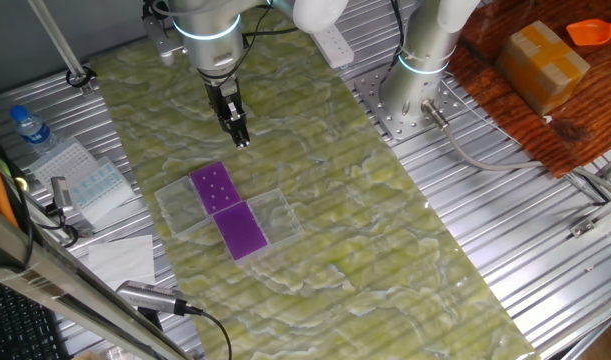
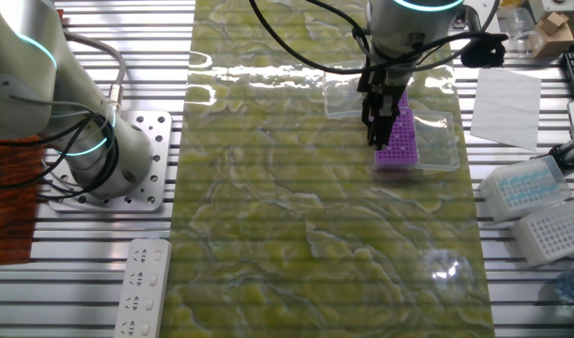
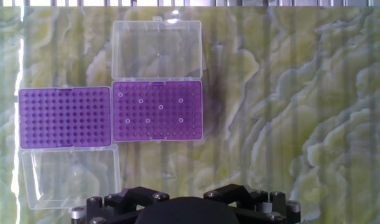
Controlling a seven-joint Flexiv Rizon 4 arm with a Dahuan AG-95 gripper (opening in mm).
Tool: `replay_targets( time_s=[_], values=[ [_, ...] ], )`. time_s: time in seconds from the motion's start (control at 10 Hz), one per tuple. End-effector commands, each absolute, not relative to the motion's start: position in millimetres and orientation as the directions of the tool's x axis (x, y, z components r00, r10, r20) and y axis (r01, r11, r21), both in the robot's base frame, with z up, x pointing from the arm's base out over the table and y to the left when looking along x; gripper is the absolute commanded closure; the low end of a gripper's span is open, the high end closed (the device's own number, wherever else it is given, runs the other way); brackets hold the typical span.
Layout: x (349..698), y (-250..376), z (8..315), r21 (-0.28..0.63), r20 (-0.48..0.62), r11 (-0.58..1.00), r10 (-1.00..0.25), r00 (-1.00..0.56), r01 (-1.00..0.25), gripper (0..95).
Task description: Transfer all small pipette tips from one holder to another
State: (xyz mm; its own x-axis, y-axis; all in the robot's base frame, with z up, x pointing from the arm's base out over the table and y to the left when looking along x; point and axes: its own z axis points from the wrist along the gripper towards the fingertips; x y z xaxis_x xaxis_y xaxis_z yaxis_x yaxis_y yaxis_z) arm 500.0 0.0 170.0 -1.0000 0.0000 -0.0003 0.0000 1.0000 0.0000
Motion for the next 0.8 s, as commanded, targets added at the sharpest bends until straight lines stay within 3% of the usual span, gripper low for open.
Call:
replay_targets(
  time_s=[0.1,0.2,0.8],
  values=[
    [500.0,0.0,170.0,0.000,0.000,1.000,0.000,-1.000,0.000,0.0],
    [500.0,0.0,170.0,0.057,0.061,0.994,-0.092,-0.994,-0.089,95.0],
    [500.1,0.0,169.9,0.057,0.067,0.994,-0.097,-0.993,-0.093,95.0]
  ],
)
